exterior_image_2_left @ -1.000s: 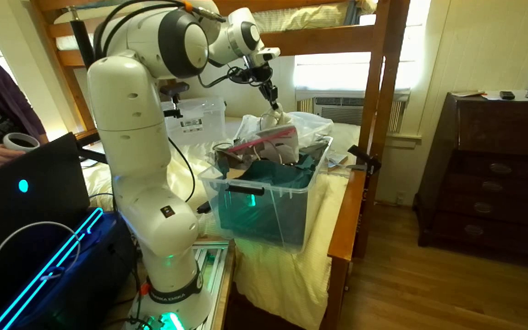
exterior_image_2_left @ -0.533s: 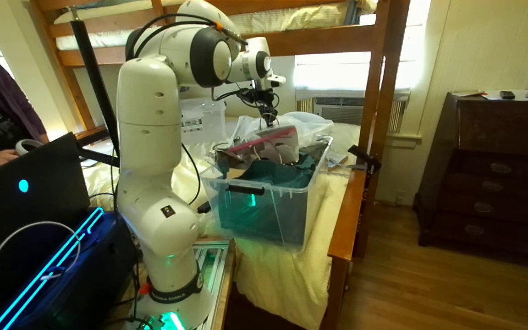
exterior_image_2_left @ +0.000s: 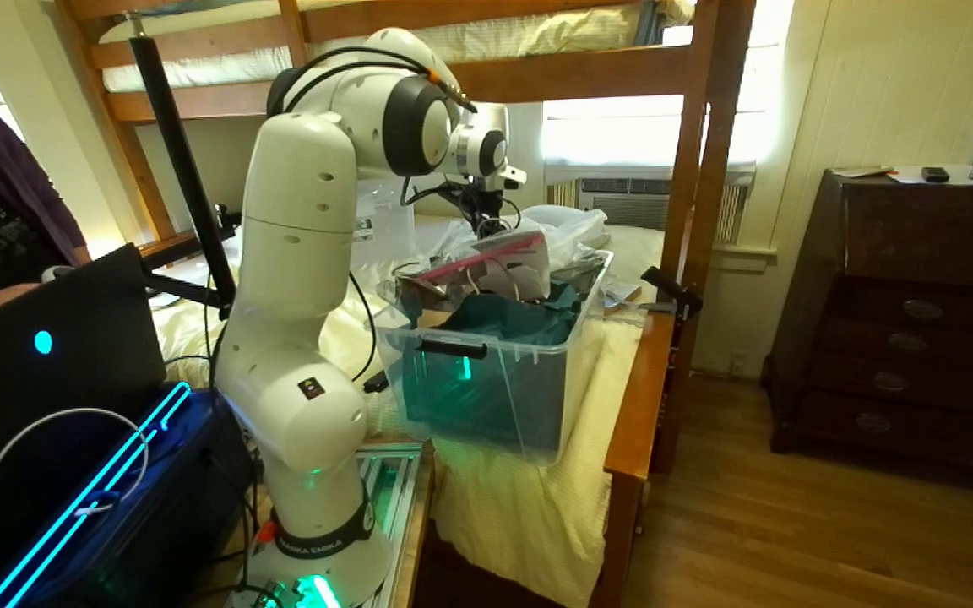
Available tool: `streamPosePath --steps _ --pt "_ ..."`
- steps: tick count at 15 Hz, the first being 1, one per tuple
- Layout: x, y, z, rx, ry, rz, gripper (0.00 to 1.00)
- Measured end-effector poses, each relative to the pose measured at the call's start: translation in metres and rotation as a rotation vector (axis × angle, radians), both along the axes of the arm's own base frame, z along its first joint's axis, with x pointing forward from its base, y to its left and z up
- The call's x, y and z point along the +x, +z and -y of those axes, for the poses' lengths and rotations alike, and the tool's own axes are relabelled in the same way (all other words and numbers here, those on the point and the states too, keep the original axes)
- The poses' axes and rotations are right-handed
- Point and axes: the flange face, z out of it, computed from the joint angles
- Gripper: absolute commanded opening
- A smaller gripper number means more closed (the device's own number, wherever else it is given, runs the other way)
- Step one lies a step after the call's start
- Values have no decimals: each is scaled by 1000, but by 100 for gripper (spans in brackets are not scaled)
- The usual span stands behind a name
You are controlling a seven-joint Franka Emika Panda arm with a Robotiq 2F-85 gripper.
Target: Pick up the white cloth from the white plastic bag and put it back in the plastic bag
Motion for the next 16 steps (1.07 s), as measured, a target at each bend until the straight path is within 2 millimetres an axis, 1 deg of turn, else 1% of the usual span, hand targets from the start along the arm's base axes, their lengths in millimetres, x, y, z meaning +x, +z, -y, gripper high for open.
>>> streamPosePath --steps 2,3,4,5,8,10,13,14,16 --pt "-1 -10 -2 -3 31 -26 2" --pt "-1 -14 -3 -4 45 -37 32" --pt "-1 -16 -3 -4 54 -42 32" --pt "0 -17 -3 -3 59 -43 37" --pt "4 -5 -4 14 58 -29 59" --pt "5 15 -3 35 56 -9 71" --pt "0 59 5 57 43 35 94" --pt "-1 74 11 56 27 50 98" --pt "-3 103 24 42 -12 86 100"
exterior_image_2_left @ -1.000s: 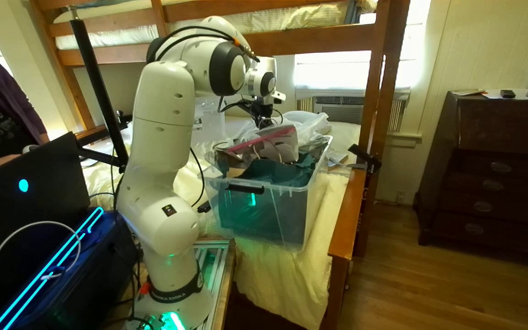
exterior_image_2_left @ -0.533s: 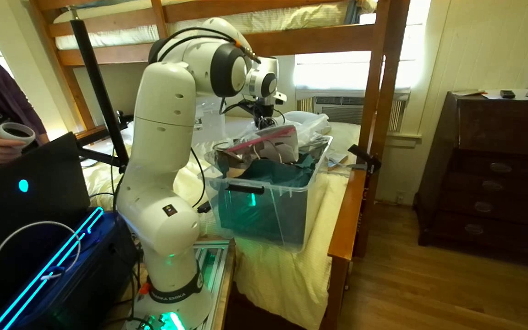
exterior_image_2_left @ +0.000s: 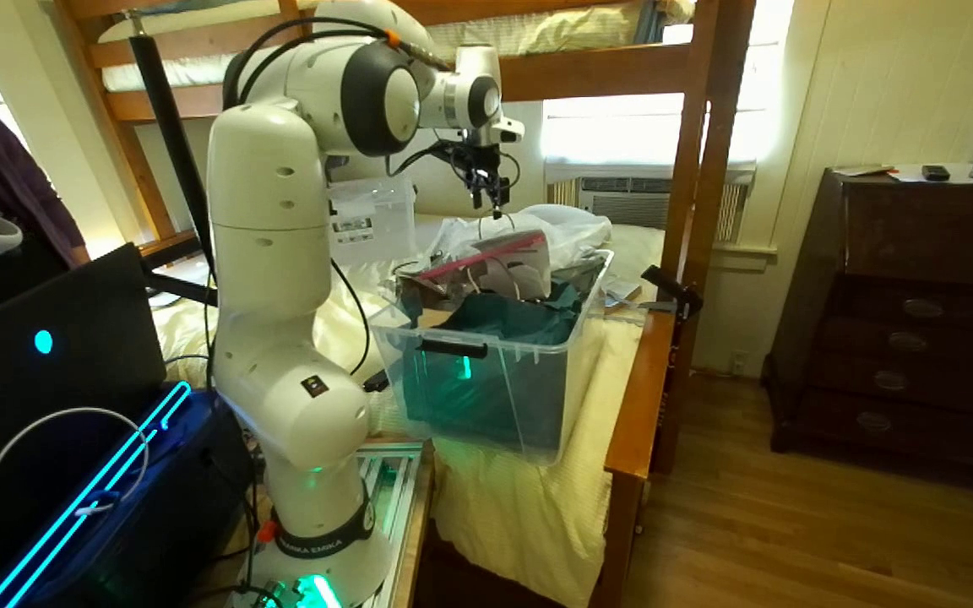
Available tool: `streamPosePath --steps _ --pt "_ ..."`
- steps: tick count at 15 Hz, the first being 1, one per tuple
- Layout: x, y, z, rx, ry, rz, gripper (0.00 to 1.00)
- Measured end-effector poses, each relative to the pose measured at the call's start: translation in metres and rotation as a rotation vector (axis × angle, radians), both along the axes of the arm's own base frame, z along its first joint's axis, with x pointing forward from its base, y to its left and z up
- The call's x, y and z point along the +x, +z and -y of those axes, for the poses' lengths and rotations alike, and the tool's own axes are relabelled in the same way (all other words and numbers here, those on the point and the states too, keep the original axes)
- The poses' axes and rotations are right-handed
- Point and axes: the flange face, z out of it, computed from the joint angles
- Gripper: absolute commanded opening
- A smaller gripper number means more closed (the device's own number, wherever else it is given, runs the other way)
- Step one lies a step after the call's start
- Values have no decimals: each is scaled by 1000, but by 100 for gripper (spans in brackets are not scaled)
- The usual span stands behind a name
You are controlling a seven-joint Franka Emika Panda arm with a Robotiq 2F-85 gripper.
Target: Pick up the white cloth from the white plastic bag and put it back in the plastic bag
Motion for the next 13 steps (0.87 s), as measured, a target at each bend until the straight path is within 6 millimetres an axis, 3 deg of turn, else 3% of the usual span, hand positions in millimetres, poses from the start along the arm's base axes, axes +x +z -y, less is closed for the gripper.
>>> streamPosePath --steps 8,10,13 --pt "-16 72 59 -193 -222 150 100" --pt "-25 88 65 -199 -274 157 100" --pt "-36 106 59 -111 -254 174 100"
